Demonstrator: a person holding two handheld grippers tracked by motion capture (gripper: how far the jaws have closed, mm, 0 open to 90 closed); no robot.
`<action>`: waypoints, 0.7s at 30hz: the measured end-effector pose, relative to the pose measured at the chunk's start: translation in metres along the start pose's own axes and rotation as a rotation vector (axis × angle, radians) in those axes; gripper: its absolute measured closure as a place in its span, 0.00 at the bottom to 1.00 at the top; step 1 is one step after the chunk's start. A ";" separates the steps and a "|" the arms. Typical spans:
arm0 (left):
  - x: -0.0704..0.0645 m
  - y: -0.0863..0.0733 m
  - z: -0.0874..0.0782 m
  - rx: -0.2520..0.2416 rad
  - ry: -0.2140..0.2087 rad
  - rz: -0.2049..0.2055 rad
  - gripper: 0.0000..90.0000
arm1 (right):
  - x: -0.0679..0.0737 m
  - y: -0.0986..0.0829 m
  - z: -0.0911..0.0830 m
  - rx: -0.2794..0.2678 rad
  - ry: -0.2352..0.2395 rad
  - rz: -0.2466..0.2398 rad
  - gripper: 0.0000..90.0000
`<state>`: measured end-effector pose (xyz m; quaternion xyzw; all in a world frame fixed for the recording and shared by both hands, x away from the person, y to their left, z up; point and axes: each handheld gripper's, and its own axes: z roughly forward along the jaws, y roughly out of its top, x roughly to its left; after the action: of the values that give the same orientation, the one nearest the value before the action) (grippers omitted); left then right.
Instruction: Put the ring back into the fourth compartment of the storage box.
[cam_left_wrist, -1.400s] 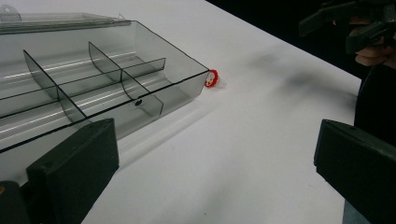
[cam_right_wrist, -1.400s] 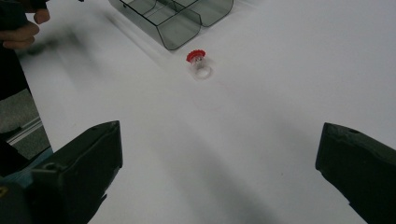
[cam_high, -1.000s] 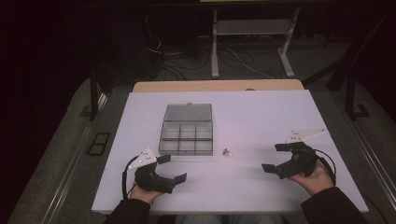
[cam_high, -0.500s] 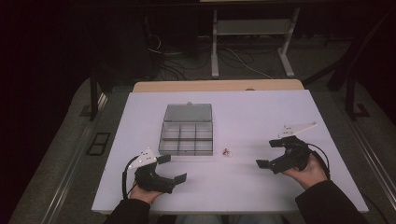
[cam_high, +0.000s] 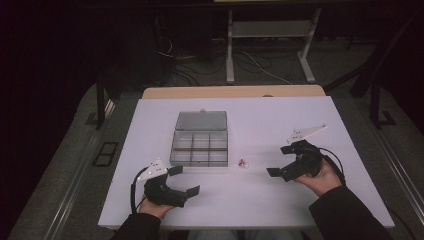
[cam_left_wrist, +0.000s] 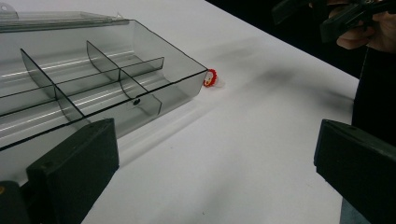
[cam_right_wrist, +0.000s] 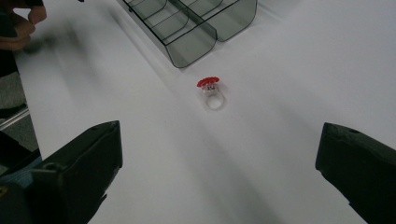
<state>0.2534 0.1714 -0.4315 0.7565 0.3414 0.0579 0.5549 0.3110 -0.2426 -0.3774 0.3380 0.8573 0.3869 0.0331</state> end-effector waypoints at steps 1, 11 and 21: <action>0.000 0.000 0.000 0.000 0.000 0.000 0.00 | 0.000 0.001 0.001 0.003 -0.002 0.003 0.00; 0.000 0.000 -0.001 -0.001 0.000 -0.001 0.00 | 0.000 0.013 0.018 0.042 0.012 -0.021 0.00; 0.000 0.000 -0.001 -0.001 -0.002 -0.001 0.00 | -0.001 0.023 0.030 0.055 0.025 -0.031 0.00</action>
<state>0.2532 0.1720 -0.4315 0.7560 0.3412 0.0572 0.5557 0.3337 -0.2132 -0.3824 0.3207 0.8731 0.3669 0.0188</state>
